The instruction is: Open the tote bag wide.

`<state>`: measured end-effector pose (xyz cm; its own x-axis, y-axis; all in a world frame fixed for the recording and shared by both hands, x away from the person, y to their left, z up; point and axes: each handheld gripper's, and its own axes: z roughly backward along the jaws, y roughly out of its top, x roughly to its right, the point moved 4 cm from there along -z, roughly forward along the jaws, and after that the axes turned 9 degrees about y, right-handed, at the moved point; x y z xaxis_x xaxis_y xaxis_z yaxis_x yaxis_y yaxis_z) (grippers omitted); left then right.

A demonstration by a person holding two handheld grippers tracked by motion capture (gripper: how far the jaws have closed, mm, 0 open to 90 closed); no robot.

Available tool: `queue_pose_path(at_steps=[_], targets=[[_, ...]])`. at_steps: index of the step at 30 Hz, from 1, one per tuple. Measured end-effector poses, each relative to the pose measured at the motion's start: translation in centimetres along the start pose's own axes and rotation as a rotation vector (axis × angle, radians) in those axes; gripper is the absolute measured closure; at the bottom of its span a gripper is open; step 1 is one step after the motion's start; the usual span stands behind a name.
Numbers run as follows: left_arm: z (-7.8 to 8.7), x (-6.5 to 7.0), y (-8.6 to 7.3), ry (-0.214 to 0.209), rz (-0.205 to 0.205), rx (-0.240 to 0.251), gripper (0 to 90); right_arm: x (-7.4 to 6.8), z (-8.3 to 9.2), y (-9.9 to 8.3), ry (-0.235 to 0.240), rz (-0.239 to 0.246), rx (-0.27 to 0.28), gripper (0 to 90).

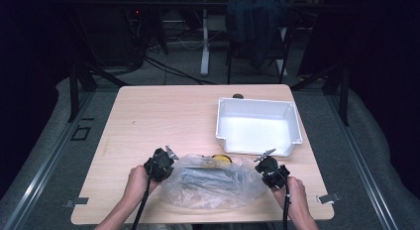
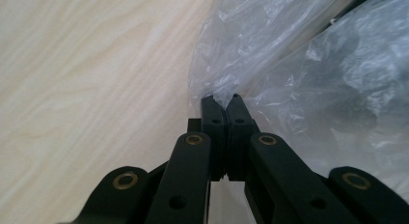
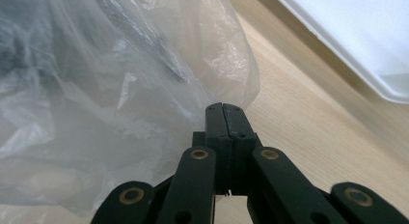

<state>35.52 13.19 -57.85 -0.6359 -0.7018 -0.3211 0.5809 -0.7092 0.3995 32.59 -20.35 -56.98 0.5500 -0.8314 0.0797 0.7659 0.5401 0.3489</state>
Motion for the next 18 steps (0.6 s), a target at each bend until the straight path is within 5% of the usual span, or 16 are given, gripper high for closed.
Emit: queue_pose_path(at_steps=[1, 5, 9, 11, 18], targets=[[-0.1, 0.0, 0.1, 0.003, 0.000, 0.005, 89.5, -0.1, -0.3, 0.1, -0.004, -0.010, 0.026, 90.0], [-0.3, 0.3, 0.4, -0.010, 0.008, 0.008, 89.2, -0.4, -1.1, 0.3, -0.063, 0.034, -0.014, 90.0], [-0.1, 0.9, 0.5, -0.030, -0.024, -0.007, 87.3, -0.2, -1.4, -0.1, -0.016, 0.019, -0.090, 87.3], [0.3, 1.0, 0.5, -0.038, -0.025, 0.000, 85.6, 0.2, -0.8, -0.4, 0.007, 0.018, -0.133, 75.1], [1.5, 0.3, 0.8, -0.089, 0.025, 0.039, 83.1, 1.8, 4.2, -0.5, 0.167, -0.125, 0.165, 40.0]])
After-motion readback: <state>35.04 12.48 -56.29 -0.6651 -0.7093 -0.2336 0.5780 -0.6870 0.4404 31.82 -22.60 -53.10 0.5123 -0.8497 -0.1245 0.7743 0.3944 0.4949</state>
